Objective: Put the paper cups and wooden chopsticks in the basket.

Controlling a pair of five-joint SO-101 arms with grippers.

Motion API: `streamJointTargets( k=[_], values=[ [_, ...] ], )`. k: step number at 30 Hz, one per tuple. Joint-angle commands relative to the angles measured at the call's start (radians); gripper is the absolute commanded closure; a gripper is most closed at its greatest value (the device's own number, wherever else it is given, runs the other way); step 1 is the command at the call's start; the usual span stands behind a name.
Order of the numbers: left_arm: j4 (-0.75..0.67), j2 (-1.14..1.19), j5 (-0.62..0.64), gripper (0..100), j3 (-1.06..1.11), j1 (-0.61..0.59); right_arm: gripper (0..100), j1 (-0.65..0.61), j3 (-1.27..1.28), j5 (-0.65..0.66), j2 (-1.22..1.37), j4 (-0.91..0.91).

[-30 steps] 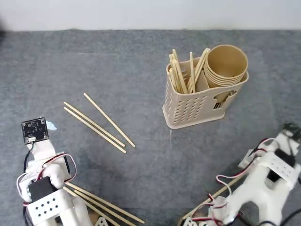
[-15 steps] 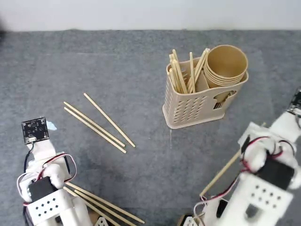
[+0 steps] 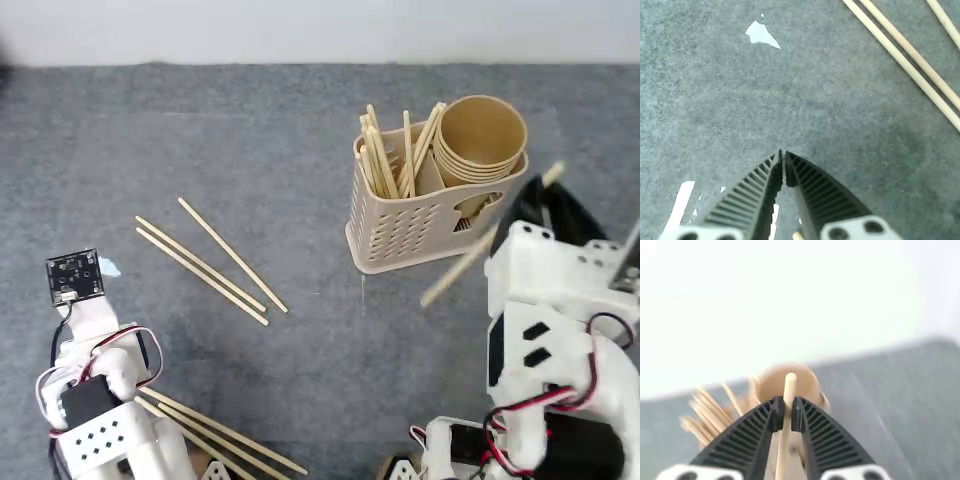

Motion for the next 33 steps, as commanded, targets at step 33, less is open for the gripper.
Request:
streamJointTargets(
  k=[33],
  values=[
    [-0.020,-0.012,0.002,99,-0.004,0.006,80.5,-0.277,-0.061,0.117,0.414,-0.380]
  ],
)
